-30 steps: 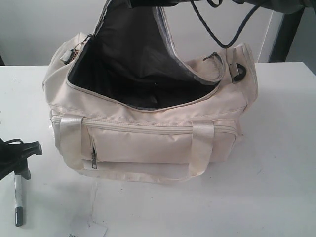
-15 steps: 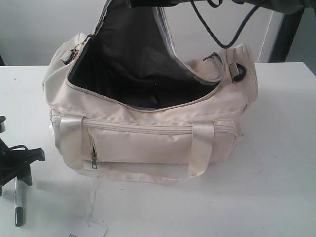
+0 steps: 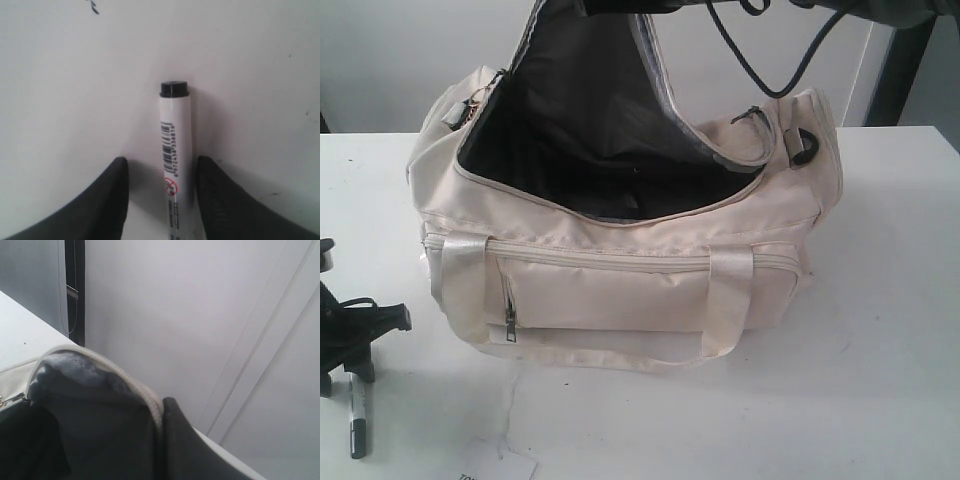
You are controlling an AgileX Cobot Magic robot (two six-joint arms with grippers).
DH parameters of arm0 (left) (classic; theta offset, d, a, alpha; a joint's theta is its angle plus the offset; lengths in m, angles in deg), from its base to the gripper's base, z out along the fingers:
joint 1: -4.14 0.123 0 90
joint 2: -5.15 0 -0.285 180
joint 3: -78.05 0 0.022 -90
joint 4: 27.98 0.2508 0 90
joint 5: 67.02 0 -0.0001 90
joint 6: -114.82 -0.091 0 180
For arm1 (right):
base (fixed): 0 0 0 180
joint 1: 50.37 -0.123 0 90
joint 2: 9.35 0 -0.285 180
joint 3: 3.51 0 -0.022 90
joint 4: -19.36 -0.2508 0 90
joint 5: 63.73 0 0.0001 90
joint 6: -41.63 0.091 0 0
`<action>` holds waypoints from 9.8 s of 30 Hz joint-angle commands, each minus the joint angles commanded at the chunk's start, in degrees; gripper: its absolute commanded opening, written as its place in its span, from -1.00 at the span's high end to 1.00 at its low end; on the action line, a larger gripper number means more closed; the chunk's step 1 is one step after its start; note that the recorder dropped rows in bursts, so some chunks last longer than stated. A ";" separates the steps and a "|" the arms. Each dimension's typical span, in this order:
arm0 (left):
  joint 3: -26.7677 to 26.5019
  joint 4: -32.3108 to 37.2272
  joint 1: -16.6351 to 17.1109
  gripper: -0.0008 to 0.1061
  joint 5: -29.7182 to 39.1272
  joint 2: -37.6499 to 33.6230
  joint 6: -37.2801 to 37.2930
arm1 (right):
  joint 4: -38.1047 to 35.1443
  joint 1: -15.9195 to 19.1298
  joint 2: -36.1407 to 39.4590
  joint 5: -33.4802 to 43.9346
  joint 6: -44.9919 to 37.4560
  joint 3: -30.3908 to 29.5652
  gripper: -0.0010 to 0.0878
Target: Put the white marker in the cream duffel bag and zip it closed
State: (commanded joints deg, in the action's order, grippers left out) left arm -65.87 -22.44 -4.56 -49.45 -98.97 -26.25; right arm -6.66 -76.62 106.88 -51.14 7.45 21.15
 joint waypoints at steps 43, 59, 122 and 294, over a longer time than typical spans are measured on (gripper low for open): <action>6.65 15.30 0.00 0.99 -10.16 41.96 -1.90 | 0.00 0.00 0.00 -0.26 0.00 0.00 0.98; 10.17 18.71 0.00 0.99 -44.38 49.52 -1.90 | 0.00 0.00 0.00 -0.13 0.00 0.00 0.98; -7.53 25.84 -12.69 0.28 -68.21 10.29 -0.19 | 0.00 0.00 0.00 -0.23 0.00 0.00 0.98; -63.61 -59.05 13.24 0.99 34.44 -20.34 -64.89 | 9.41 -15.49 16.94 27.51 -13.61 20.31 -0.23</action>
State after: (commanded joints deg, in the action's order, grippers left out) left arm -129.48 -81.49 8.68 -15.01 -119.31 -91.13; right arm 2.75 -92.11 123.82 -23.63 -6.16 41.46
